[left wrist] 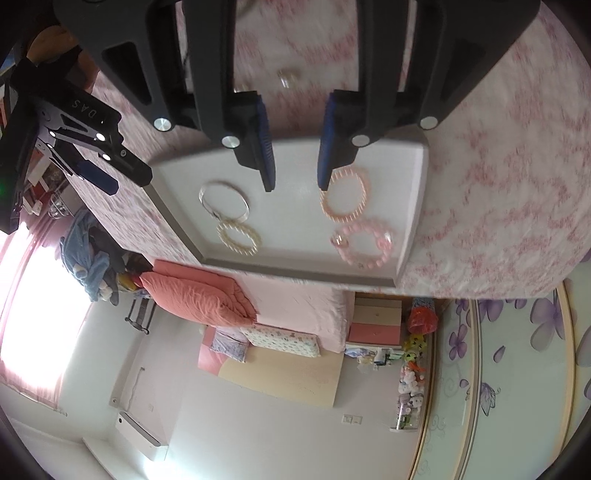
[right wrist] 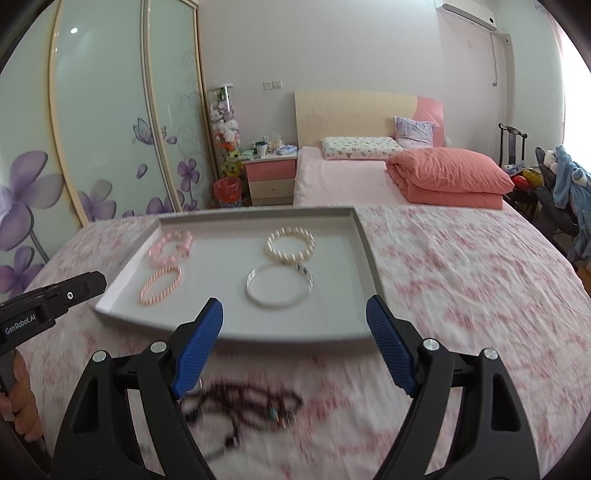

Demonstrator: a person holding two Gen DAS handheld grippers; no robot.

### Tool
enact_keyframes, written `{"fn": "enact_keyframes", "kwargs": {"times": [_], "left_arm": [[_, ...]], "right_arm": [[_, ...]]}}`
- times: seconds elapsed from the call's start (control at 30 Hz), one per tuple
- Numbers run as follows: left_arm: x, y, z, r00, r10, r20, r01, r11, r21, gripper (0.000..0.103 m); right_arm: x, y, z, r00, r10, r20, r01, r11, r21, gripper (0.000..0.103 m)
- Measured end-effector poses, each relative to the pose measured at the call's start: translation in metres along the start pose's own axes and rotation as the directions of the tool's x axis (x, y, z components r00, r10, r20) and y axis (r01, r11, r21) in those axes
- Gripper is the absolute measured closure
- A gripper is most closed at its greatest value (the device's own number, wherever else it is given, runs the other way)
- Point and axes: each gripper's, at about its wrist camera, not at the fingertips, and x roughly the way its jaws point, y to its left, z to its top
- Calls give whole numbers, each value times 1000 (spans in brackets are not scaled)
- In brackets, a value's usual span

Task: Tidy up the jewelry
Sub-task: 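Withdraw both tools from the tray back toward the remaining jewelry, then lower the open left tool around the grey metal cuff bangle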

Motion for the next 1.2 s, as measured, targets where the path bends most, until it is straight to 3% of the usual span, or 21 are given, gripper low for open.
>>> {"fn": "enact_keyframes", "kwargs": {"times": [0.33, 0.57, 0.87, 1.2], "left_arm": [[-17, -18, -41, 998, -33, -48, 34, 999, 12, 75], [-20, -31, -69, 994, -48, -103, 53, 997, 48, 68], [-17, -54, -91, 984, -59, -169, 80, 989, 123, 49], [1, -71, -111, 967, 11, -253, 48, 973, 226, 35]], "right_arm": [[-41, -26, -50, 998, -22, -64, 26, 997, 67, 23], [-47, -40, -74, 991, -55, -122, 67, 993, 96, 23], [-50, -53, -93, 985, -74, -157, 95, 986, 135, 23], [-48, -50, -93, 985, -67, -159, 88, 988, 129, 23]]}}
